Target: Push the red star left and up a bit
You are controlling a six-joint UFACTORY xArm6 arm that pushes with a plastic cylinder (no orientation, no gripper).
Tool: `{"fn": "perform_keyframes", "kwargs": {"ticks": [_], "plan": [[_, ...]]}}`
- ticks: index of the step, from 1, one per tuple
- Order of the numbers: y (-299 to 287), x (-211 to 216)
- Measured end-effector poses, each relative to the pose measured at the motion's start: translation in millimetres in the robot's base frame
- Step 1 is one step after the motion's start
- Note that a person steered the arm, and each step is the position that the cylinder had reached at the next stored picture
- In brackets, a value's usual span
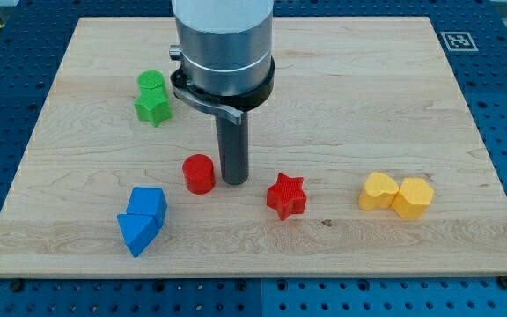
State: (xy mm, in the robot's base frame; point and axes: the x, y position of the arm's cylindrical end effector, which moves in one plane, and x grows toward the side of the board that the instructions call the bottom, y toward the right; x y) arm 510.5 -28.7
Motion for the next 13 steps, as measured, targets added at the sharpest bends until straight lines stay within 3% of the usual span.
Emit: {"fn": "perform_keyframes", "kwargs": {"ticks": [3, 4, 6, 8, 13], "plan": [[-46.8, 0.0], [-38.4, -1.3], [81.2, -22.0], [99.5, 38.9], [65.5, 54.1]]}}
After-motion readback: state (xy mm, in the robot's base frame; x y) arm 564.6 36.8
